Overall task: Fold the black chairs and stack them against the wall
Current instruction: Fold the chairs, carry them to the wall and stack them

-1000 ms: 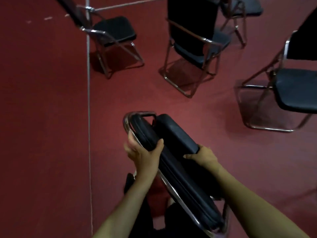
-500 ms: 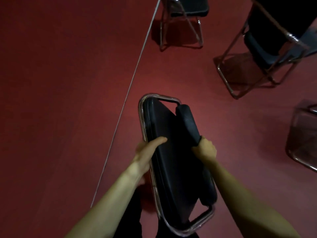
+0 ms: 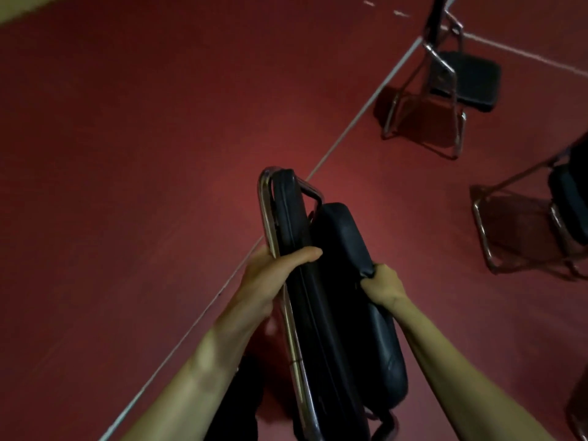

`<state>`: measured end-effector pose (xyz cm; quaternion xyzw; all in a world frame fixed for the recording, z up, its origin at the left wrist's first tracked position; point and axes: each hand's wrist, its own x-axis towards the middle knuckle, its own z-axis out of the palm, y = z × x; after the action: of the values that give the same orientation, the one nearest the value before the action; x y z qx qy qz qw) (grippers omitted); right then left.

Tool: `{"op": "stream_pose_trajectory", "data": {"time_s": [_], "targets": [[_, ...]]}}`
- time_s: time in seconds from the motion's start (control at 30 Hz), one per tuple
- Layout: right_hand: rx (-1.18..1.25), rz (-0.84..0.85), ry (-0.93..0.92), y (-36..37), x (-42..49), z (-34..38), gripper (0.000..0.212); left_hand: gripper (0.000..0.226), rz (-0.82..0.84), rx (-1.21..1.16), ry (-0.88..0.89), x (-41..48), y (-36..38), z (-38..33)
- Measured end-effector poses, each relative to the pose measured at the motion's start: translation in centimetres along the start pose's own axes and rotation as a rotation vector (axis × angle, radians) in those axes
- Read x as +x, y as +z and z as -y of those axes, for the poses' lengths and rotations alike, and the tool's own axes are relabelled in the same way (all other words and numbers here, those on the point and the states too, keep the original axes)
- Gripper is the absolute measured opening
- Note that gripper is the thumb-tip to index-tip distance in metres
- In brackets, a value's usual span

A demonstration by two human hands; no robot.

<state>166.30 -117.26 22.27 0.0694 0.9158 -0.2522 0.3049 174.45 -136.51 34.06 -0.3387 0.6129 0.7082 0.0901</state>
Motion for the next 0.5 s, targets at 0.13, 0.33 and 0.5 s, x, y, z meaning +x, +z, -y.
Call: {"op": "stream_pose_trajectory", "data": {"time_s": [0.13,0.33,0.5], "targets": [[-0.108,0.026,-0.144,2.8,0.2,11.6,0.039,0.035,-0.138,-0.136,0.029,0.3,-9.8,-2.8],[-0.214,0.023,-0.321,7.7,0.1,30.8,0.034,0.025,-0.257,-0.325,0.168,1.3,-24.9,-8.6],[-0.228,0.056,-0.47,12.7,0.3,45.2,0.032,0.034,-0.359,-0.408,0.257,2.7,-36.2,-12.7]]}}
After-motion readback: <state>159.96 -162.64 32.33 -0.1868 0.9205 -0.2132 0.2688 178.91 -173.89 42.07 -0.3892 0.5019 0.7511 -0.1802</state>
